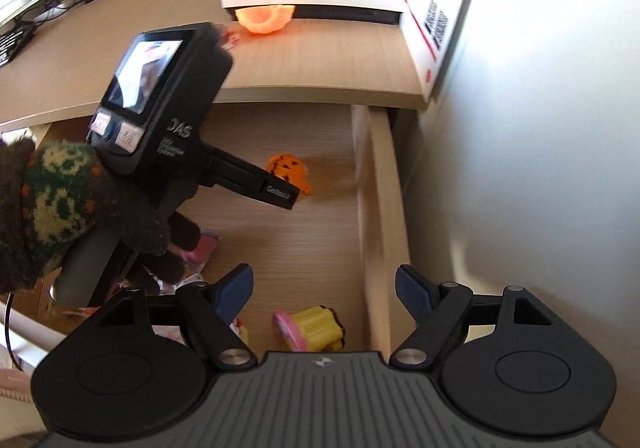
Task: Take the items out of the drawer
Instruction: 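Grasp the orange jack-o-lantern toy in the drawer with the left gripper, then lift the jack-o-lantern with the left gripper while the right gripper grasps the pink-white cloth bundle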
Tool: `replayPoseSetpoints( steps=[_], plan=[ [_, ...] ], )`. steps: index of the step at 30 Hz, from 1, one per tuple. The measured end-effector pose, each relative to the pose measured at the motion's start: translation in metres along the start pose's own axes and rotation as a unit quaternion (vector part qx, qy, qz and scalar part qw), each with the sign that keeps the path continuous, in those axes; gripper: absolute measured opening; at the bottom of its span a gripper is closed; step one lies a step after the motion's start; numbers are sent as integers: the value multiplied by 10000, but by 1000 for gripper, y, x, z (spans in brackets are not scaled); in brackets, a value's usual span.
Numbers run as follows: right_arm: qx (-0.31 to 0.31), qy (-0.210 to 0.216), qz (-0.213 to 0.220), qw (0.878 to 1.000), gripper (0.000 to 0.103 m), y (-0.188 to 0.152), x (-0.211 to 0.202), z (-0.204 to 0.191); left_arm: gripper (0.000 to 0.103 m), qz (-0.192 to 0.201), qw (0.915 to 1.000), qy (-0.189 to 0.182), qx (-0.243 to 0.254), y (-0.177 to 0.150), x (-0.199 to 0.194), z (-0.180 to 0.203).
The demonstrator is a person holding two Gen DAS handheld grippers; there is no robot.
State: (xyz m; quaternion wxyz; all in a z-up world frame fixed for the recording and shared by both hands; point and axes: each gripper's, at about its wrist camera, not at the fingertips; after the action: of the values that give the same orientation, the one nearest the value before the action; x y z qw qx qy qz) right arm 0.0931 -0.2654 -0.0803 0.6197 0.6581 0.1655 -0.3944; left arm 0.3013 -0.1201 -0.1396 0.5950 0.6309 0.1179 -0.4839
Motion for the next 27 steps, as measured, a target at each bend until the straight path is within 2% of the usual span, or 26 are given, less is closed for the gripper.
replayPoseSetpoints(
  steps=[3, 5, 10, 16, 20, 24, 26, 27],
  plan=[
    [17, -30, -73, 10000, 79, 2, 3, 0, 36, -256, 9992, -117, -274, 1, -6, -10],
    [25, 15, -130, 9999, 79, 4, 6, -1, 36, -260, 9979, -333, -485, -1, -19, -20],
    [130, 413, -470, 9980, 79, 11, 17, -12, 36, -157, 9958, -552, -715, -17, -82, -50],
    [97, 1022, -1053, 9891, 79, 14, 40, -48, 36, -162, 9927, 58, -1190, -53, -158, -94],
    [34, 1064, -1689, 9799, 79, 10, 65, -74, 36, -16, 9861, 309, -1632, -73, -189, -120],
    [-164, 1016, -2262, 9686, 78, 0, 89, -93, 36, 212, 9799, 494, -1921, -87, -215, -127],
    [-210, 1063, -2356, 9658, 72, -2, 93, -99, 36, 302, 9775, 508, -2023, -94, -226, -131],
    [-309, 1048, -2314, 9667, 65, -1, 92, -103, 36, 340, 9768, 514, -2051, -96, -231, -133]
  ],
)
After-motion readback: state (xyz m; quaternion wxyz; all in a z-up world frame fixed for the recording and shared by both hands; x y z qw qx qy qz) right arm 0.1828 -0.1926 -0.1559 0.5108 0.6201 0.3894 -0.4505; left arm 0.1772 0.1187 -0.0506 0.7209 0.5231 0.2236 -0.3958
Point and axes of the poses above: each gripper's, at about its wrist camera, not at the fingertips, and x roughly the way its jaws point, z to its right, y to its top, and after that the axes turned 12 degrees about z, right-handed
